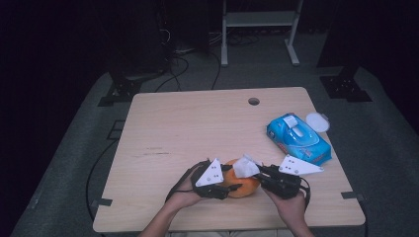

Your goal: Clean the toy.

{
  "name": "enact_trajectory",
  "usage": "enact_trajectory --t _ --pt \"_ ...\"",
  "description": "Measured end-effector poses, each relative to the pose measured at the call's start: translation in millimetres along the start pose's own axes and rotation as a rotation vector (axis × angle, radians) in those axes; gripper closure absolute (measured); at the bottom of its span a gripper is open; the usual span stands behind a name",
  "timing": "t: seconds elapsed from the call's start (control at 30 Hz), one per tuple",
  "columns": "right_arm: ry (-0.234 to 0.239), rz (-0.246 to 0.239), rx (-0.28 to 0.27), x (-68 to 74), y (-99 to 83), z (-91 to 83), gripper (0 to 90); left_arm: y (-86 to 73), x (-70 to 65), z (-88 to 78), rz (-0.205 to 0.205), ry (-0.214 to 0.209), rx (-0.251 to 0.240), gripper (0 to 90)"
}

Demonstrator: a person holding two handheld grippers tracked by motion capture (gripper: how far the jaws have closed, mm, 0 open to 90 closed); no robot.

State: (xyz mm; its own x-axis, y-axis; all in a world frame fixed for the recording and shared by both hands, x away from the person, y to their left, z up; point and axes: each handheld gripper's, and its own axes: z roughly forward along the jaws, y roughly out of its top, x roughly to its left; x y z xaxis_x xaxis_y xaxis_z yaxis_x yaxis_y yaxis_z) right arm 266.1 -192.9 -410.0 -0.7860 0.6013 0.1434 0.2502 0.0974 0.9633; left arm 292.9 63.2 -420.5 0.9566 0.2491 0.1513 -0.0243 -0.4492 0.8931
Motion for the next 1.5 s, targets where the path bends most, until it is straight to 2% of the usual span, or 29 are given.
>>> enact_trajectory --t 0.03,0.07,0.1,0.13,0.17,0.2,0.23,0.27,0.37,0.4,0.5,0.57,0.6,0.63,0.67,0.73,0.8,0.83,0.9,0.97,1.03,1.1,1.13,1.2,1.27,1.3,1.37,1.43,1.5 --pt "-0.016 0.006 0.005 -2.9 -1.2 -0.8 81.4 -1.1 2.6 0.5 -0.043 -0.013 -0.014 31.2" --pt "-0.024 0.021 0.008 -7.0 -2.9 -1.9 81.5 -1.7 5.5 1.1 -0.087 -0.005 -0.015 25.0" --pt "-0.031 0.037 0.009 -10.1 -4.7 -3.0 81.5 -2.6 7.1 2.4 -0.104 0.006 -0.004 18.2" --pt "-0.026 0.044 0.008 -10.5 -5.2 -3.4 81.5 -4.3 7.9 3.4 -0.109 -0.003 0.0 16.9" --pt "-0.016 0.042 0.01 -8.8 -4.6 -2.7 81.5 -6.1 8.0 3.9 -0.105 -0.016 0.0 17.7" --pt "-0.002 0.035 0.012 -5.2 -3.3 -1.2 81.4 -7.1 7.4 3.7 -0.095 -0.025 0.002 23.4" --pt "0.013 0.025 0.013 -2.1 -2.3 0.2 81.4 -7.8 5.8 2.7 -0.069 -0.035 0.005 27.8" --pt "0.044 0.012 0.009 2.7 -1.0 2.3 81.5 -7.8 4.7 1.8 -0.053 -0.042 0.008 32.6" --pt "0.053 -0.009 0.019 4.4 1.0 3.8 81.6 -8.7 4.8 -1.3 -0.041 -0.05 0.014 40.8" --pt "0.045 0.001 0.021 1.7 1.0 2.4 81.7 -9.3 4.8 -1.7 -0.038 -0.052 0.015 41.6" --pt "-0.035 0.008 0.047 -10.8 -2.5 -3.2 81.7 -10.8 5.4 -2.7 -0.034 -0.055 0.015 42.1" --pt "-0.063 0.047 0.056 -20.3 -6.7 -6.7 81.7 -10.9 5.8 -1.8 -0.037 -0.058 0.008 41.6" --pt "-0.062 0.068 0.053 -23.2 -8.0 -7.8 81.8 -10.1 5.4 -0.8 -0.036 -0.061 0.01 40.4" --pt "-0.059 0.065 0.056 -21.2 -7.3 -7.2 81.8 -9.7 4.8 0.1 -0.036 -0.065 0.01 38.3" --pt "-0.05 0.054 0.056 -18.2 -6.2 -6.2 81.8 -9.4 4.4 1.1 -0.034 -0.075 0.012 35.5" --pt "0.014 0.02 0.035 -7.0 -3.1 -1.5 81.7 -10.2 2.8 2.9 -0.029 -0.091 0.014 32.3" --pt "0.013 -0.023 0.053 -0.7 -0.1 2.0 81.8 -10.6 3.1 1.7 -0.027 -0.092 0.019 34.7" --pt "0.01 -0.026 0.054 -1.8 0.1 2.2 81.8 -10.7 4.1 0.5 -0.028 -0.091 0.017 36.5" --pt "-0.013 0.014 0.054 -11.3 -2.3 -0.6 81.8 -11.3 4.5 -0.1 -0.031 -0.093 0.018 38.4" --pt "-0.065 0.027 0.068 -22.1 -7.5 -4.3 81.8 -12.0 4.9 -0.6 -0.03 -0.098 0.02 38.7" --pt "-0.092 0.063 0.077 -31.6 -12.3 -8.4 81.9 -12.6 5.5 -0.7 -0.032 -0.102 0.014 38.7" --pt "-0.088 0.07 0.073 -32.2 -12.3 -9.5 81.9 -12.4 5.9 0.0 -0.038 -0.107 0.008 36.6" --pt "-0.08 0.071 0.071 -29.6 -11.1 -8.7 81.8 -12.2 6.2 0.9 -0.051 -0.104 0.002 32.6" --pt "-0.028 0.049 0.054 -19.8 -7.2 -4.4 81.7 -11.9 6.4 2.7 -0.068 -0.095 -0.004 25.5" --pt "-0.005 0.032 0.048 -13.8 -5.0 -1.0 81.7 -12.3 6.2 1.0 -0.052 -0.093 0.001 29.0" --pt "-0.01 0.026 0.049 -14.0 -5.0 -0.8 81.7 -12.6 6.7 -0.4 -0.051 -0.089 0.001 33.5" --pt "-0.024 0.056 0.047 -21.0 -7.3 -3.4 81.8 -13.3 9.4 -2.1 -0.066 -0.082 0.003 38.2" --pt "-0.061 0.073 0.059 -28.5 -11.0 -6.1 81.8 -15.9 13.2 -3.7 -0.086 -0.085 -0.003 39.8" --pt "-0.089 0.121 0.059 -37.8 -16.1 -10.4 81.8 -19.3 17.9 -5.5 -0.116 -0.092 -0.014 40.0"
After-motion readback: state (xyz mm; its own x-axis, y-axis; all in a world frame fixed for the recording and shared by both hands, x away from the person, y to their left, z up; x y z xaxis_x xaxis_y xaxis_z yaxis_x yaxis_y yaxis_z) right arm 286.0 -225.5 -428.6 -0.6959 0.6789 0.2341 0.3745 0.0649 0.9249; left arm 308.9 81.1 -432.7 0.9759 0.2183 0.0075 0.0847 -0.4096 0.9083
